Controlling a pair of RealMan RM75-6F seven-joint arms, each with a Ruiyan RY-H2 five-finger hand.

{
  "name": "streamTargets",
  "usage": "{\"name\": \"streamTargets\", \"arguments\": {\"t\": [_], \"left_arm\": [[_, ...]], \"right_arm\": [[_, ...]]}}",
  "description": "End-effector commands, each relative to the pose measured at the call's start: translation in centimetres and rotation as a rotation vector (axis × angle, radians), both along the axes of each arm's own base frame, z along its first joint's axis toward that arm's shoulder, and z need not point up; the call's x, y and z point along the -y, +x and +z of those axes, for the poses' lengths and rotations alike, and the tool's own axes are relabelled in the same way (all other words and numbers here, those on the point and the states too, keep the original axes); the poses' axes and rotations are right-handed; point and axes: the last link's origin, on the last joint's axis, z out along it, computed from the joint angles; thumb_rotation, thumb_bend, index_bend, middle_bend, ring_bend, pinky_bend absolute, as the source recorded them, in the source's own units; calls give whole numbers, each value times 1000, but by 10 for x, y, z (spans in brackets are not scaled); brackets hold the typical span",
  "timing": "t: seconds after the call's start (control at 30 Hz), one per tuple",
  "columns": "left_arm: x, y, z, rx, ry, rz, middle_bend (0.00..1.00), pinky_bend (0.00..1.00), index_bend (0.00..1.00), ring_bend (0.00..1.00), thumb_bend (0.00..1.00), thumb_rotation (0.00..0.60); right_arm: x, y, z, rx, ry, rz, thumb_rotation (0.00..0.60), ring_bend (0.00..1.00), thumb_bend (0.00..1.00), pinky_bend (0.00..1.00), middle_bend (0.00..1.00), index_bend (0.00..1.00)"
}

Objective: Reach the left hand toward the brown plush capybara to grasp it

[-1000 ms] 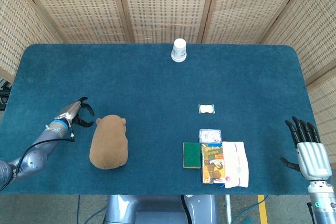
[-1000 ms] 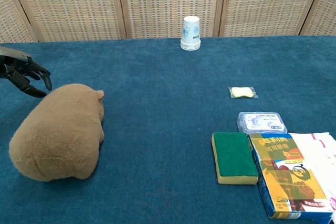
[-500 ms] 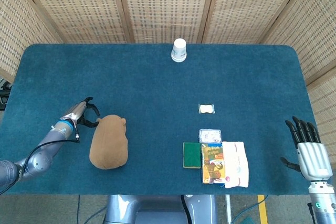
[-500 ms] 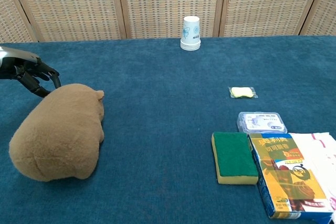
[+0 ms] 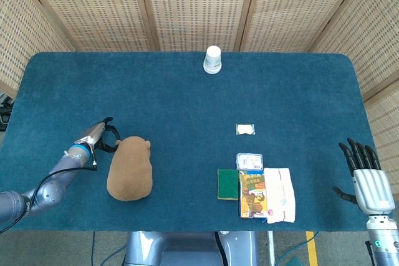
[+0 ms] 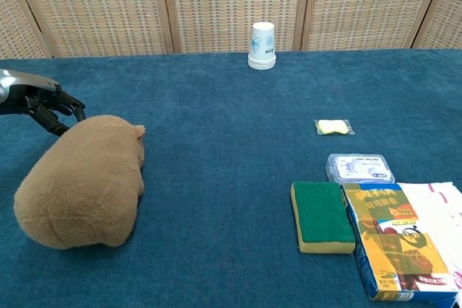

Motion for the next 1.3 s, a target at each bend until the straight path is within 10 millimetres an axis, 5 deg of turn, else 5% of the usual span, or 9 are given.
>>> {"name": "streamTargets", "arguments": {"t": [0.03, 1.3], "left_arm": [[0, 2, -1, 14, 6, 0, 0, 0, 505, 0, 443, 600], [6, 2, -2, 44, -7, 7, 0, 0, 600, 0, 467, 600]], "right_arm": [[0, 0, -1, -1, 4, 1, 600, 0, 178, 0, 0, 79], [0, 0, -1, 17, 8, 1, 600, 0, 178, 0, 0, 79]]}}
